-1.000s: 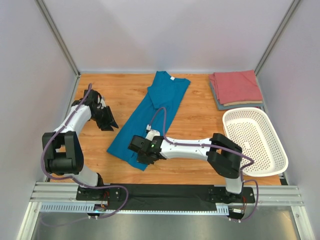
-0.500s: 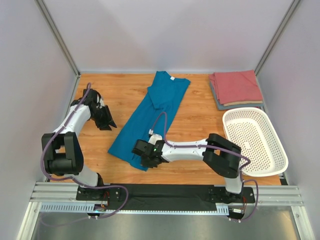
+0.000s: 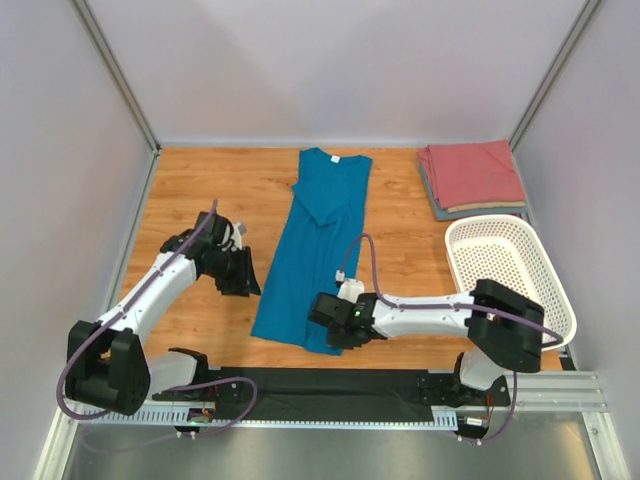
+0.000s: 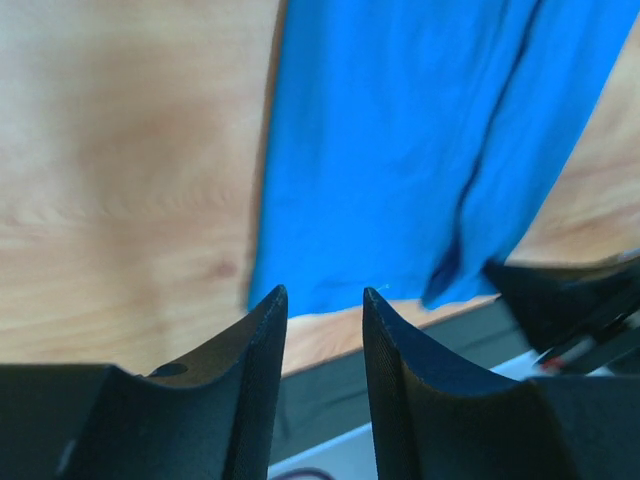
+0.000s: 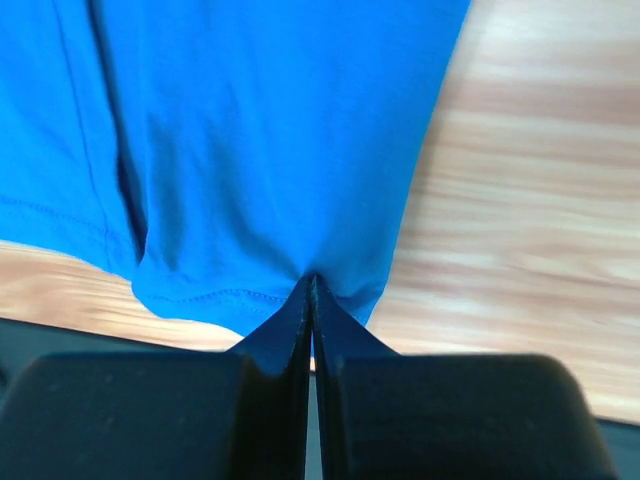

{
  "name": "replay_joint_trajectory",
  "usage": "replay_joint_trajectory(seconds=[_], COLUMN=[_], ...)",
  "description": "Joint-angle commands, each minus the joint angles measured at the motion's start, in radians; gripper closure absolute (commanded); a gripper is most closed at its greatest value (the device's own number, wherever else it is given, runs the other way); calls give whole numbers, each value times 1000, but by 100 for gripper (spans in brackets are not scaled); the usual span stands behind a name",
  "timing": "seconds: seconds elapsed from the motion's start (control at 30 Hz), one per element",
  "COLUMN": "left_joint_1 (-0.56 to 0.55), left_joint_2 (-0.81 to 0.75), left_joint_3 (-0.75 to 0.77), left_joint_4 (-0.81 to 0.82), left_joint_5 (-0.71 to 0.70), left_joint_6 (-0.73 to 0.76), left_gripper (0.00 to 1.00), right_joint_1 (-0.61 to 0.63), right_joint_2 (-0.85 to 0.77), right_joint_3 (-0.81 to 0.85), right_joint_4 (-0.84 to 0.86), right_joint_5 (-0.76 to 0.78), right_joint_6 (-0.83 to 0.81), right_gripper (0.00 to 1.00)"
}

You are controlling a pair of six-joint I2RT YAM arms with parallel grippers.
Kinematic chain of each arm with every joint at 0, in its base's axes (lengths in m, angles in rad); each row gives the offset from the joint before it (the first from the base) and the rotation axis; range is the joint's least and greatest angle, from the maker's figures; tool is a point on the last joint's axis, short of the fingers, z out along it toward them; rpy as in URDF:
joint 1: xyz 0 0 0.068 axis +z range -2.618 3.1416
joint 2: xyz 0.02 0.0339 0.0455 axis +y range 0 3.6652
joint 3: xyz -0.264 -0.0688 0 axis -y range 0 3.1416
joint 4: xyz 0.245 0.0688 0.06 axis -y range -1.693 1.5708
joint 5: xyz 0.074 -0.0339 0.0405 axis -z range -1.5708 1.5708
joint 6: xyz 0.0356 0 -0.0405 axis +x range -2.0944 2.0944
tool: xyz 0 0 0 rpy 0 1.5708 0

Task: Fold and stack the t-shirts
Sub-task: Fold the tshirt

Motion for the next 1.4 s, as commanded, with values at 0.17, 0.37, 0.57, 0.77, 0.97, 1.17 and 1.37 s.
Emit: replay_joint_trajectory(seconds=[0.17,0.37,0.57,0.77,0.97,1.17,1.37], left_joint_1=[-148,-185,-236,-243,-248,-277,-306], left_joint_2=[-103,-141,-83,-68,-57,-46,-60], left_joint_3=[-1,-101,-153,-196,-284,-305,-343], left_joint_4=[1,33,85,103,174,192,212], left_joint_5=[35,39,-2,-90,-45,-50,-50], left_joint_6=[-93,-130,-188,-236,-283,-297,-325], left_gripper=[56,55,53,51,51,52,54], right_joint_1=[1,-15,-202,-252,-252,-252,-252], right_joint_2=[-257,-449,-566,-578,-498,-478,-497], right_joint_3=[-94,-89,-240,-343,-454,-503,-529], right_joint_4=[-267,-299,-80,62,227,272,271], right_joint_5=[104,67,-198,-323,-412,-409,-401], right_joint_6=[-161,-261,-370,-328,-246,-210,-193], right_gripper=[95,61,44,45,51,56,68])
